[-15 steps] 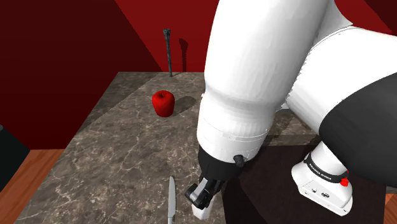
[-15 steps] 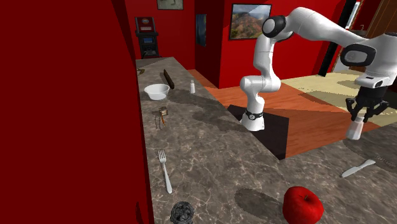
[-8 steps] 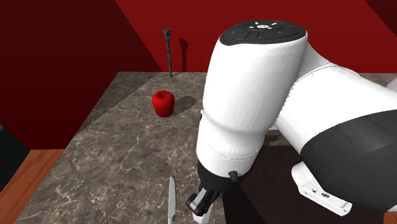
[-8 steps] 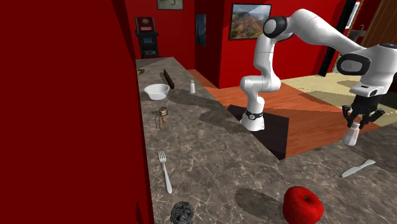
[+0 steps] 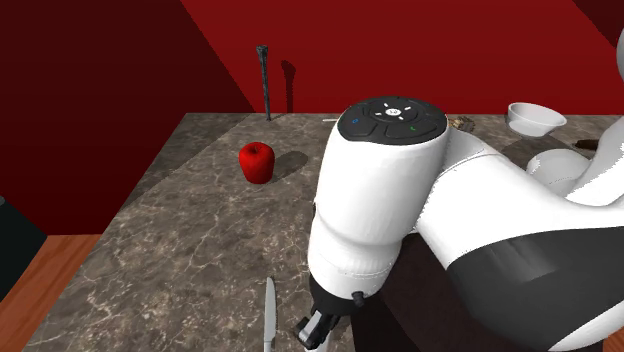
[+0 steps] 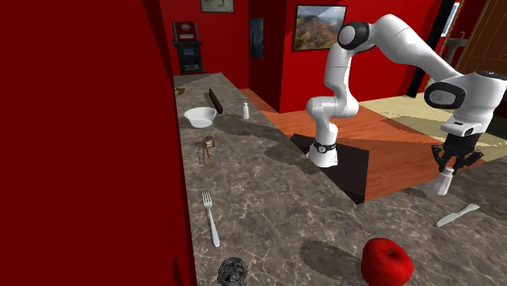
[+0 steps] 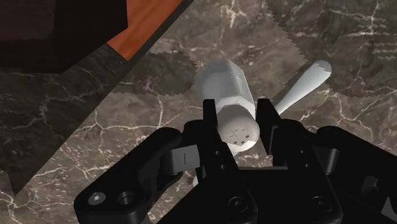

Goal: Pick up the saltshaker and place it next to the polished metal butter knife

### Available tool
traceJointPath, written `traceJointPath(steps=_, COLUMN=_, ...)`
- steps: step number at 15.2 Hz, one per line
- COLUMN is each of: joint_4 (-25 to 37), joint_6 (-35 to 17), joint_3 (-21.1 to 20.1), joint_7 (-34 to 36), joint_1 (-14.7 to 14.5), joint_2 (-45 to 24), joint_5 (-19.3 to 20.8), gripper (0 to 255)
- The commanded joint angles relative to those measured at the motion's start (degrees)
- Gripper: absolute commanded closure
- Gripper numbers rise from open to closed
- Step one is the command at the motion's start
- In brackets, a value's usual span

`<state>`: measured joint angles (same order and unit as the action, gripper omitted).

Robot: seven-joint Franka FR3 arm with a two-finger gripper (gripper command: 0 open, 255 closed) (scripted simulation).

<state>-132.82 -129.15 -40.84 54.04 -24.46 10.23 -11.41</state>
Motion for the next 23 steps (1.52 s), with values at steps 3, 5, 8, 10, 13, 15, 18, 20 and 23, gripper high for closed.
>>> traceJointPath(steps=3, joint_4=-1.6, joint_6=-3.4, joint_3=-0.7, joint_7=0.7, joint_1=0.2, joint_2=-2.0, joint_5=1.1, gripper=255)
traceJointPath(steps=5, joint_4=-2.1, joint_6=-4.4, joint_3=-0.9, joint_7=1.1, joint_1=0.3, joint_2=-2.7, joint_5=1.6, gripper=255)
traceJointPath(steps=8, joint_4=-2.1, joint_6=-4.4, joint_3=-0.9, joint_7=1.1, joint_1=0.3, joint_2=-2.7, joint_5=1.6, gripper=255)
traceJointPath(steps=10, joint_4=-2.1, joint_6=-4.4, joint_3=-0.9, joint_7=1.1, joint_1=0.3, joint_2=-2.7, joint_5=1.6, gripper=255)
traceJointPath(steps=13, joint_4=-2.1, joint_6=-4.4, joint_3=-0.9, joint_7=1.1, joint_1=0.3, joint_2=-2.7, joint_5=1.6, gripper=0)
traceJointPath(steps=15, joint_4=-2.1, joint_6=-4.4, joint_3=-0.9, joint_7=1.1, joint_1=0.3, joint_2=-2.7, joint_5=1.6, gripper=0)
traceJointPath(steps=18, joint_4=-2.1, joint_6=-4.4, joint_3=-0.9, joint_7=1.1, joint_1=0.3, joint_2=-2.7, joint_5=1.6, gripper=0)
traceJointPath(steps=20, joint_4=-0.5, joint_6=-0.2, joint_3=0.1, joint_7=-0.4, joint_1=0.1, joint_2=0.4, joint_5=-0.4, gripper=0)
traceJointPath(steps=23, joint_4=1.1, joint_6=3.6, joint_3=1.1, joint_7=-1.4, joint_1=-0.2, joint_2=2.8, joint_5=-1.6, gripper=0)
